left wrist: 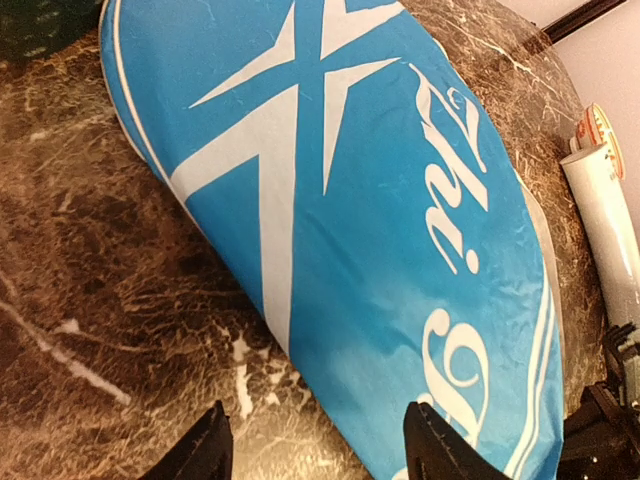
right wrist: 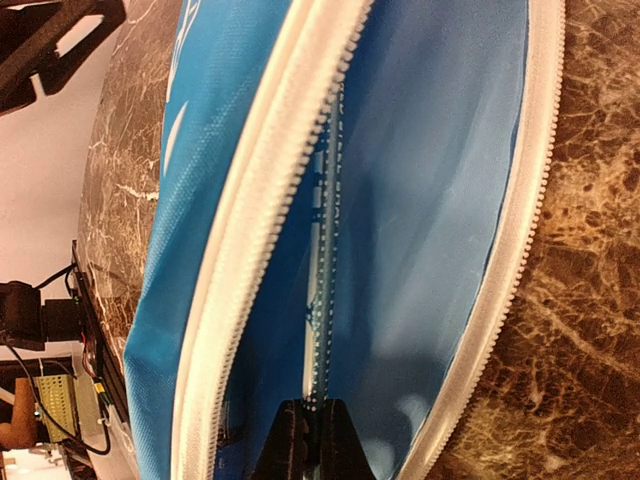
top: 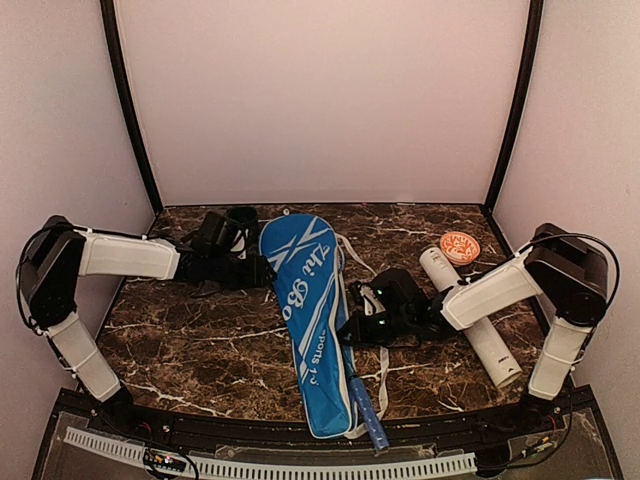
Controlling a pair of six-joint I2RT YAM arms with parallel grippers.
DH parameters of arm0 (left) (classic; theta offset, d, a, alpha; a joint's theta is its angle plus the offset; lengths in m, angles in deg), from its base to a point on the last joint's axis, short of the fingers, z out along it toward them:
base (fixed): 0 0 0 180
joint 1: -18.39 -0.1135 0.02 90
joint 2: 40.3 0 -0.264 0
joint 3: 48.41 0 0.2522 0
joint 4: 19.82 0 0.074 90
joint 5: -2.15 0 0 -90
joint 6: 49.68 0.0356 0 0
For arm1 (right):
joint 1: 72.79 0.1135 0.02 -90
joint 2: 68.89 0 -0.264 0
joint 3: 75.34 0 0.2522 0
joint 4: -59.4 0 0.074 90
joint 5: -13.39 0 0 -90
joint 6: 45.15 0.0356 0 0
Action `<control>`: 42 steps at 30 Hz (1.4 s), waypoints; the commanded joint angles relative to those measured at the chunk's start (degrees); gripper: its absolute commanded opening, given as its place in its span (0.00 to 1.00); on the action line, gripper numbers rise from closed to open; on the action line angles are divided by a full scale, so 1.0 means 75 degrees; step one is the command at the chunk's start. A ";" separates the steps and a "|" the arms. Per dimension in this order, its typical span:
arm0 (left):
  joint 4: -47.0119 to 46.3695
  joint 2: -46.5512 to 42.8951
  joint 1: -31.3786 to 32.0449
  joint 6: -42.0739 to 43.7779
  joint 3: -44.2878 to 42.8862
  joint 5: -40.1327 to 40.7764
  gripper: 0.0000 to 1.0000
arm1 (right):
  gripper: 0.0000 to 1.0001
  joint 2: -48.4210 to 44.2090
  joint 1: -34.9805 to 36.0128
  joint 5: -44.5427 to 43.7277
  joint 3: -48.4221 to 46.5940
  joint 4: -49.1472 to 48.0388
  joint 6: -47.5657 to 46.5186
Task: Pack up the badminton gear
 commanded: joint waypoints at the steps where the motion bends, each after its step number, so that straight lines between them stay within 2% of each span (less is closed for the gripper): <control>1: -0.0958 0.0823 -0.0032 -0.0017 -0.0451 -0.0578 0.61 | 0.00 0.0074 0.0085 0.0382 0.0146 -0.0964 0.0009; 7: -0.1528 0.2197 -0.0046 0.0079 -0.1269 -0.1617 0.59 | 0.00 0.0110 0.0294 0.0402 0.0211 -0.1146 0.0197; 12: -0.1565 0.2762 -0.0011 0.0383 -0.1704 -0.2415 0.59 | 0.00 -0.0028 0.0447 0.0373 0.0312 -0.1204 0.0278; 17: -0.1348 0.2911 -0.0011 0.0712 -0.1771 -0.2598 0.61 | 0.00 -0.0278 0.0222 -0.0207 -0.0147 -0.0205 -0.0469; 25: -0.1016 0.3224 -0.0011 0.1033 -0.2120 -0.2781 0.64 | 0.00 -0.0313 -0.0475 -0.0221 -0.1053 0.0334 -0.1326; 31: -0.0706 0.3439 -0.0022 0.1219 -0.2472 -0.2771 0.65 | 0.00 0.0534 -0.0630 0.0182 -0.1625 0.0185 -0.1542; 33: -0.0591 0.3444 -0.0032 0.1252 -0.2528 -0.2635 0.65 | 0.09 0.0707 -0.0654 0.0305 -0.1649 0.0157 -0.1503; 36: -0.0408 0.3441 -0.0099 0.1254 -0.2562 -0.2417 0.65 | 0.31 0.0583 -0.0685 0.0359 -0.1452 0.0205 -0.1506; 42: -0.0287 0.3438 -0.0233 0.1196 -0.2498 -0.2282 0.63 | 0.55 -0.0508 -0.0857 0.0405 -0.1018 0.1446 -0.1879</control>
